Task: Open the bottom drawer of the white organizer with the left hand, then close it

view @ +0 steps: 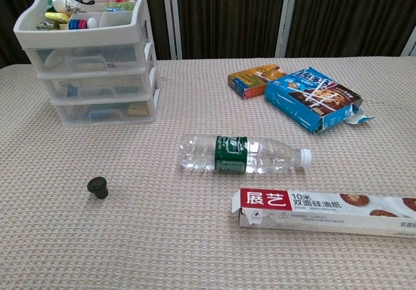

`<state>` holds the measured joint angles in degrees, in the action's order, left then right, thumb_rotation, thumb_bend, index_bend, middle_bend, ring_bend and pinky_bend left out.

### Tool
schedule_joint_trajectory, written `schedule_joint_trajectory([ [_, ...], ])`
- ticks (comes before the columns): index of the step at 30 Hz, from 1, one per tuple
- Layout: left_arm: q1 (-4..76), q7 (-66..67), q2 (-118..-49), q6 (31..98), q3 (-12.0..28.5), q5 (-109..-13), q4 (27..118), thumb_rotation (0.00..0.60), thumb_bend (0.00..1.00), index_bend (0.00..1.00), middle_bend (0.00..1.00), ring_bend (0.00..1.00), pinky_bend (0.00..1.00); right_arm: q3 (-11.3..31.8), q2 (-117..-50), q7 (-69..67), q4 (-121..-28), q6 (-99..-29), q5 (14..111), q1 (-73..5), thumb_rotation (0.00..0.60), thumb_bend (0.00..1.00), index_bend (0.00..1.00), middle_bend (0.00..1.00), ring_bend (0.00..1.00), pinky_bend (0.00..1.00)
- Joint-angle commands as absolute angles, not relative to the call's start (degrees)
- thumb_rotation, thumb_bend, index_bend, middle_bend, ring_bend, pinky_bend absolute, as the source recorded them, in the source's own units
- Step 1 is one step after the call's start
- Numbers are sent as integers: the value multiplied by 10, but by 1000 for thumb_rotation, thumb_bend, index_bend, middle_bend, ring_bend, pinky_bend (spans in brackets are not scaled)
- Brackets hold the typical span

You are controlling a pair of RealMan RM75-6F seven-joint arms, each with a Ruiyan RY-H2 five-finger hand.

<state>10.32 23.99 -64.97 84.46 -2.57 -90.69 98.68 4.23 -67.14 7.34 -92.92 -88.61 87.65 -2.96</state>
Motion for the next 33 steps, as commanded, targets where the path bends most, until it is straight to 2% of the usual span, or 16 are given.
schedule_joint_trajectory([
  [1, 103, 244, -649, 843, -23, -905, 992, 600, 97, 0, 0, 0, 0, 42, -671, 73, -929, -886, 876, -30, 600, 7, 151, 0, 0, 0],
  [11, 107, 253, -649, 828, -16, -899, 1010, 600, 105, 0, 0, 0, 0, 42, -672, 77, -931, -884, 875, -30, 600, 8, 151, 0, 0, 0],
  [15, 121, 239, -668, 811, 0, -887, 1018, 600, 185, 0, 0, 0, 7, 43, -672, 79, -932, -883, 875, -31, 600, 7, 151, 0, 0, 0],
  [17, 128, 223, -685, 809, 16, -873, 1028, 600, 242, 0, 0, 0, 53, 43, -673, 81, -933, -882, 875, -32, 600, 7, 151, 0, 0, 0],
  [19, 135, 191, -691, 799, 29, -856, 1039, 600, 354, 0, 0, 38, 167, 43, -673, 81, -934, -880, 874, -33, 600, 7, 151, 0, 0, 0],
  [21, 145, 154, -701, 777, 45, -822, 1048, 600, 453, 0, 0, 151, 284, 43, -673, 82, -934, -878, 873, -33, 600, 7, 151, 0, 0, 0],
  [22, 151, 132, -709, 767, 57, -800, 1052, 600, 514, 0, 12, 260, 371, 42, -673, 82, -935, -877, 873, -34, 600, 6, 151, 0, 0, 0],
  [23, 155, 117, -715, 760, 64, -785, 1056, 600, 553, 0, 38, 328, 425, 42, -673, 82, -935, -877, 873, -34, 600, 6, 151, 0, 0, 0],
  [25, 163, 70, -726, 730, 84, -727, 1071, 600, 623, 0, 202, 476, 533, 42, -672, 81, -936, -876, 872, -34, 600, 6, 151, 0, 0, 0],
  [28, 186, 16, -738, 670, 132, -596, 1096, 600, 645, 0, 587, 684, 668, 43, -671, 79, -936, -875, 871, -34, 600, 6, 152, 0, 0, 0],
  [31, 210, -10, -740, 629, 174, -492, 1106, 600, 645, 0, 760, 808, 755, 43, -670, 79, -936, -874, 870, -34, 600, 7, 152, 0, 0, 0],
  [33, 231, -15, -743, 605, 195, -442, 1095, 600, 644, 0, 805, 842, 776, 43, -669, 80, -937, -873, 868, -34, 600, 7, 153, 0, 0, 0],
])
